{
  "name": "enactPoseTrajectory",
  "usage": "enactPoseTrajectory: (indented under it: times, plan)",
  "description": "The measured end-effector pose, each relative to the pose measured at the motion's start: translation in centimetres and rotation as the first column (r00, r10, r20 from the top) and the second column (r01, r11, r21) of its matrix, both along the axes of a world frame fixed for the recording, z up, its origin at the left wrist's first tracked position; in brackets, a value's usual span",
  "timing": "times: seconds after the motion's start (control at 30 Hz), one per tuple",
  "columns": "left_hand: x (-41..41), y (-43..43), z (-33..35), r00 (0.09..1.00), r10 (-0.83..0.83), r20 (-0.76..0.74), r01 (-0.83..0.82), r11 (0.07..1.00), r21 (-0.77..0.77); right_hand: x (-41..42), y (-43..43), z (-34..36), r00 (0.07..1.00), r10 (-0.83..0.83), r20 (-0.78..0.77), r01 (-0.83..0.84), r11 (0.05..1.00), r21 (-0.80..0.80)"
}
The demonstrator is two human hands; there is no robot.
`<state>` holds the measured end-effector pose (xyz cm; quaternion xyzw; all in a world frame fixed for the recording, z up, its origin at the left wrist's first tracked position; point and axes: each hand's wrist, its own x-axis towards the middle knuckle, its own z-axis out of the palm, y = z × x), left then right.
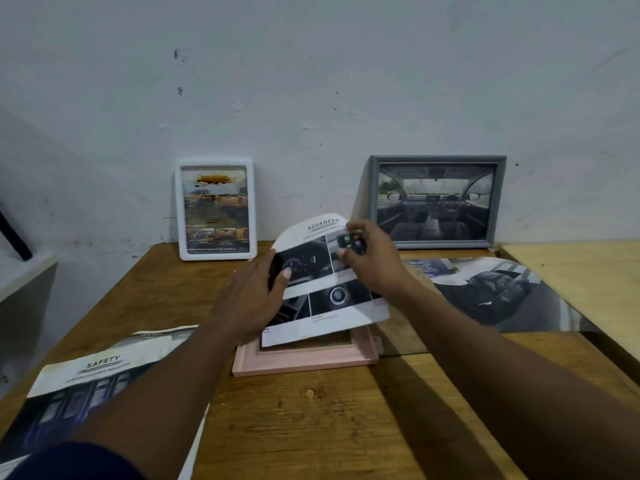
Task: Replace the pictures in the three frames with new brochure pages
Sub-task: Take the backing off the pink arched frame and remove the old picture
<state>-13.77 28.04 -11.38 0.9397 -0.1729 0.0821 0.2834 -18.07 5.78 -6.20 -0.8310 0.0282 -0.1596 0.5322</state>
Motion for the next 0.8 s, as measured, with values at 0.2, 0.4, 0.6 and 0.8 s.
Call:
enactPoseTrajectory:
  times: [0.2, 0.4, 0.6, 0.8]
  plan:
    - [-1.8, -8.5, 2.5, 0.984, -0.177, 0.006, 0.177, 0.983, -0.044, -2.6, -11.5, 2.9, 0.981, -0.085, -0.177, 0.062, 0.990, -0.129]
    - [-3.5, -19.5, 0.8, 0.926, -0.378, -0.002, 0.372, 0.910, 0.182, -5.7, -24.7, 1.5, 0.877, -0.358, -0.321, 0.134, 0.823, -0.551]
    - [-4.6, -25.6, -0.1, 0.862, -0.505, -0.042, 0.491, 0.813, 0.312, -5.8, -28.2, -2.2, 0.809, -0.493, -0.321, 0.089, 0.641, -0.762]
    - [-3.9, -26.8, -0.5, 0.855, -0.514, -0.068, 0.498, 0.779, 0.381, -5.0, -25.3, -5.2, 0.870, -0.361, -0.335, -0.041, 0.624, -0.780]
